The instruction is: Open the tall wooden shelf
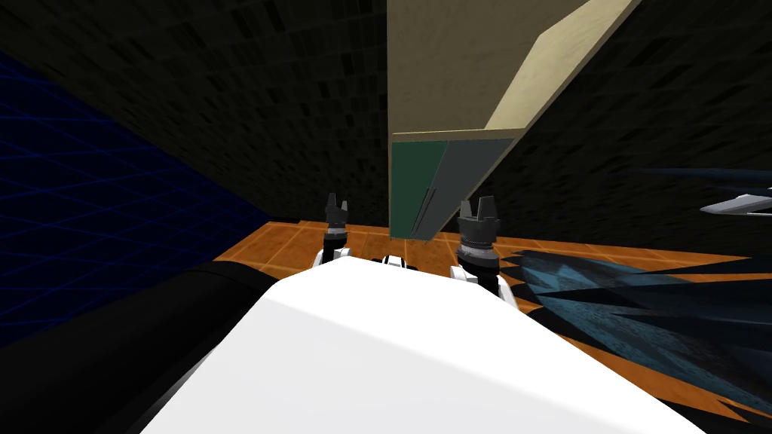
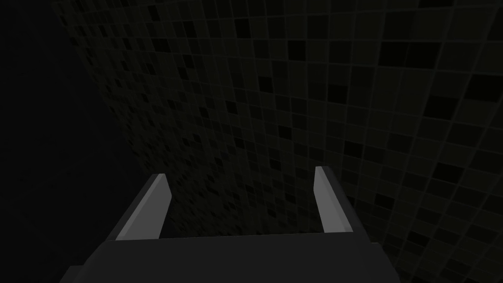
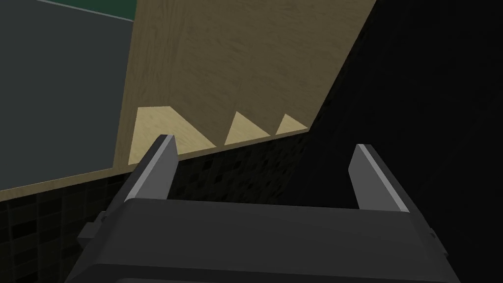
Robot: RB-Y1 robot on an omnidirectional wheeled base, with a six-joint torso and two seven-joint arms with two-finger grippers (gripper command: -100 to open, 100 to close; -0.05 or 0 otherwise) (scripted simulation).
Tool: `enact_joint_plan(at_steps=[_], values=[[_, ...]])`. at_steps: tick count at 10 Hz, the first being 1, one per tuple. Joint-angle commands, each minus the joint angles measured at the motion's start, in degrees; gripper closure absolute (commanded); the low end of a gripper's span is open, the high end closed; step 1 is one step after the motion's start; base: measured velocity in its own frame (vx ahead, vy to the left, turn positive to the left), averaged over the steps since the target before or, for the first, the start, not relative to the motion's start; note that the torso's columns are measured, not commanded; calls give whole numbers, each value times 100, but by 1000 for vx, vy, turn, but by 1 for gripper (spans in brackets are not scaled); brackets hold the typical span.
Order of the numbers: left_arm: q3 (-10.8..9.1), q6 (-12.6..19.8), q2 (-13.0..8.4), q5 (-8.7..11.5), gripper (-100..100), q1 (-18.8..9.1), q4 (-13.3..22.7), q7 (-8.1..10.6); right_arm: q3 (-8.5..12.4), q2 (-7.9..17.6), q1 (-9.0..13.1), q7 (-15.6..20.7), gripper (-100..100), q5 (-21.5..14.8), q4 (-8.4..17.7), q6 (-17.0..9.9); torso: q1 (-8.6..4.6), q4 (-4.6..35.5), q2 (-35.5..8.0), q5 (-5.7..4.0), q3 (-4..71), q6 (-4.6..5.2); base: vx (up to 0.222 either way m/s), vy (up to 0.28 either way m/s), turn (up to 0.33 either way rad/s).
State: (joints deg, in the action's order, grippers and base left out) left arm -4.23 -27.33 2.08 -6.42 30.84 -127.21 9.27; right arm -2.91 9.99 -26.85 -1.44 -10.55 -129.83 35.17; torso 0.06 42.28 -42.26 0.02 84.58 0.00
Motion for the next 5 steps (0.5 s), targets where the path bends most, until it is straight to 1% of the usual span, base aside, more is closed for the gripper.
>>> enact_joint_plan(at_steps=[1,5], values=[[0,0,0,0,0,0,0,0,118,352,87,182,-100,-291,220,-90,-1,0,1,0,0,0,62,91,-46],[0,0,0,0,0,0,0,0,292,714,231,509,-100,-832,555,-269,0,-1,3,0,2,0,72,102,-47]])
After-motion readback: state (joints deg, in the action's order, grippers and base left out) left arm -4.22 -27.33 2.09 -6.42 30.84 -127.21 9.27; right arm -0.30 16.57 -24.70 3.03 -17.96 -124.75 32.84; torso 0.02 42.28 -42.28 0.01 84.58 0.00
